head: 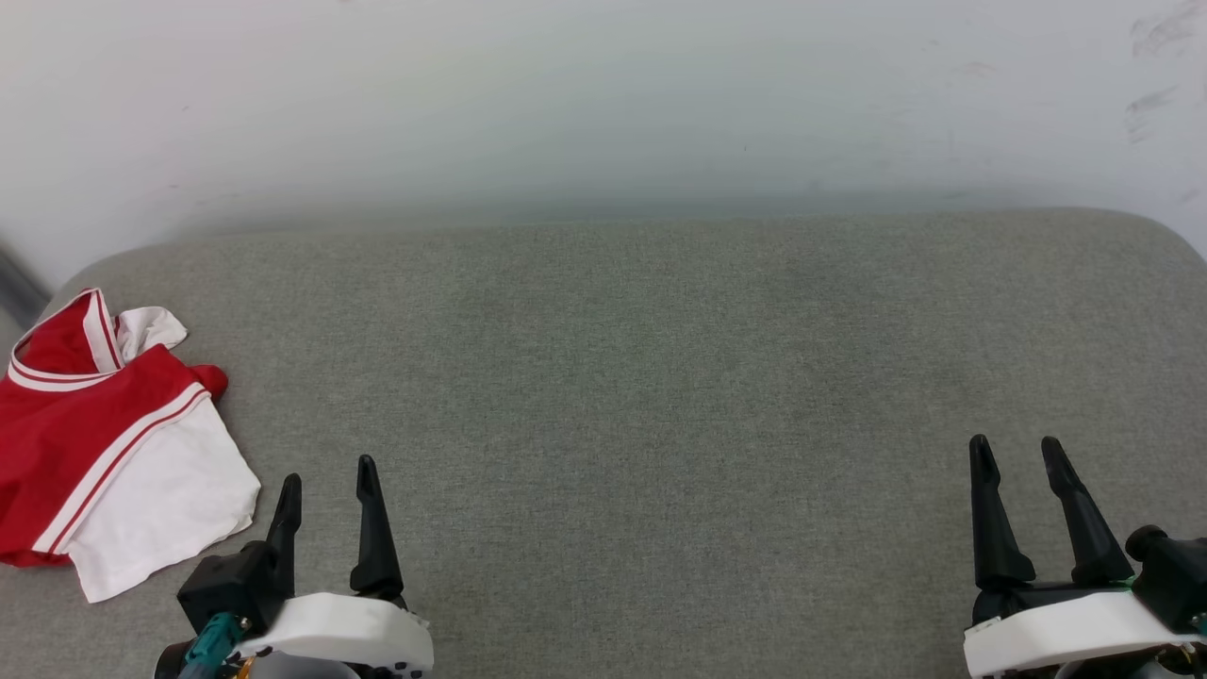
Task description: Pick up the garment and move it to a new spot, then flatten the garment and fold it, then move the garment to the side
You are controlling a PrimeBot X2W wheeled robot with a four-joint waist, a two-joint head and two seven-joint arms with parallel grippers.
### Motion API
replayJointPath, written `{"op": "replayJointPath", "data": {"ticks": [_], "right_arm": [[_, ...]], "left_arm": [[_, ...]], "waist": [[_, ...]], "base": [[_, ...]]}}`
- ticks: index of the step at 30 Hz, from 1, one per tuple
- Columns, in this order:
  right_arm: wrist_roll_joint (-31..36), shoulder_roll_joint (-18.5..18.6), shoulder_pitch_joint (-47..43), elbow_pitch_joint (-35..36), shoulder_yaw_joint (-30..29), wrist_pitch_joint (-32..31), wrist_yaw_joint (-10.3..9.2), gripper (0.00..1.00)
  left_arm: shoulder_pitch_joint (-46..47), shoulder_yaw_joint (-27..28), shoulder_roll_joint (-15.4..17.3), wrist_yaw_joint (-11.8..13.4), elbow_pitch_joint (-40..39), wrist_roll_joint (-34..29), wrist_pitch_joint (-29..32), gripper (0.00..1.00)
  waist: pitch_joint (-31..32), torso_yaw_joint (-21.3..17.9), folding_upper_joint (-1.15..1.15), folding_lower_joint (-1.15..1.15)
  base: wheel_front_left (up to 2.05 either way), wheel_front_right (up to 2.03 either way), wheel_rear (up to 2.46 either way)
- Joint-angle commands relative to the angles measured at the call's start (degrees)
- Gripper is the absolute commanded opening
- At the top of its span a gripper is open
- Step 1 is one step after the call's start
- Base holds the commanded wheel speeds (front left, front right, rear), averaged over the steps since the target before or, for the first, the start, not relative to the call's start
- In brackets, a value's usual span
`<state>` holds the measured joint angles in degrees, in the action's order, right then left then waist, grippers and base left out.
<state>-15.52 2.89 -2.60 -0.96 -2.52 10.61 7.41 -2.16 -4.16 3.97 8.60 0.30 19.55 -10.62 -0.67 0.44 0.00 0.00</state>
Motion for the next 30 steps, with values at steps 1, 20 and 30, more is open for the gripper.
{"op": "replayJointPath", "data": {"ticks": [1,20,30], "right_arm": [[1.5,0.0,-0.3,0.8,0.2,0.5,0.12,1.0],[9.7,0.0,-1.6,1.9,0.5,2.7,0.08,1.0],[12.5,0.0,-2.1,1.7,1.0,3.8,0.08,1.0]], "left_arm": [[-0.4,-0.3,0.4,0.1,-0.7,-1.7,-0.5,1.0],[-2.0,-1.0,0.1,-1.0,-1.0,-10.4,-2.8,1.0],[-2.5,-1.1,-0.4,-1.6,-0.5,-14.7,-3.8,1.0]], "waist": [[0.0,0.0,0.0,0.0],[0.2,0.0,0.0,0.0],[0.2,-0.1,0.0,0.0]], "base": [[0.0,0.0,0.0],[0.0,0.0,0.0],[0.0,0.0,0.0]]}}
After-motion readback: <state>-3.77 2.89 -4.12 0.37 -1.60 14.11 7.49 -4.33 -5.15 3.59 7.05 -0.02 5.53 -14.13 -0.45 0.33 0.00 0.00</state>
